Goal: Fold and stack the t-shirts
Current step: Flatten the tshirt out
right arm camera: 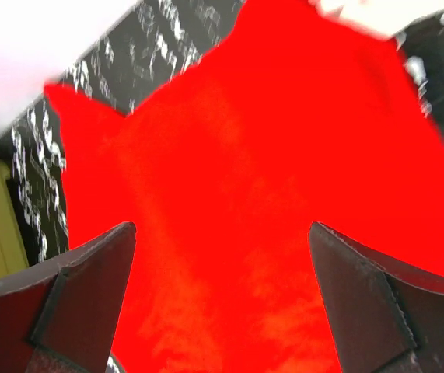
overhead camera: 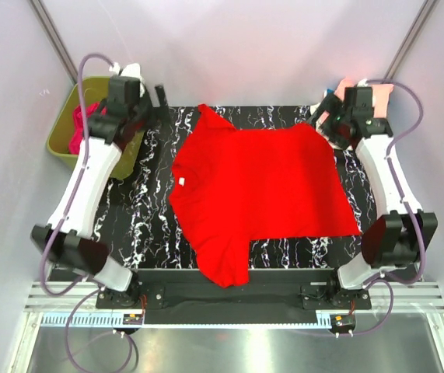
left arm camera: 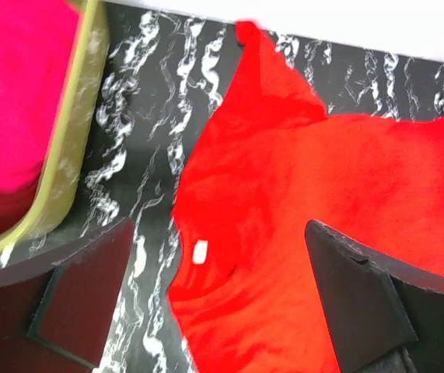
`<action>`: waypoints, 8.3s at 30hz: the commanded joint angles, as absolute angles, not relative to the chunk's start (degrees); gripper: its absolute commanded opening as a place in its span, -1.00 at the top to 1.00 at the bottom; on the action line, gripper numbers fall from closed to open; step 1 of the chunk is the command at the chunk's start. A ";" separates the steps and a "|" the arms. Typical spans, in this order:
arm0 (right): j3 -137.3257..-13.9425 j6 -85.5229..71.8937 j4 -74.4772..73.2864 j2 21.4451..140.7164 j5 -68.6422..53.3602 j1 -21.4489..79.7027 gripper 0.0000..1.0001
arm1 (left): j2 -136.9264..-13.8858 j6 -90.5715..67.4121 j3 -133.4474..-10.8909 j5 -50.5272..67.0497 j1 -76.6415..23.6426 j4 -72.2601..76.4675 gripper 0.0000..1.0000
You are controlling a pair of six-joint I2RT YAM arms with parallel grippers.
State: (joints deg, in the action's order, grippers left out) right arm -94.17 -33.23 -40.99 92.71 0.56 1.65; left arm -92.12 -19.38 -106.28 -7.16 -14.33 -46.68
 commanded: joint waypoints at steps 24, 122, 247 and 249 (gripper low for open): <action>-79.81 -27.86 -34.46 109.33 -10.62 17.58 -0.96 | -108.46 -35.60 -69.17 10.03 -25.05 -22.31 -0.67; -125.40 -25.41 -41.83 136.82 4.39 29.53 -0.24 | -34.01 -24.79 -48.34 -4.66 -10.20 -44.03 -0.25; -157.68 2.02 -28.47 163.04 19.86 33.14 0.04 | -34.36 -23.73 -47.72 -0.35 -4.92 -42.54 -0.15; -157.15 2.02 -28.56 162.78 19.25 32.96 0.18 | -34.37 -23.64 -47.64 -0.35 -4.92 -42.45 -0.14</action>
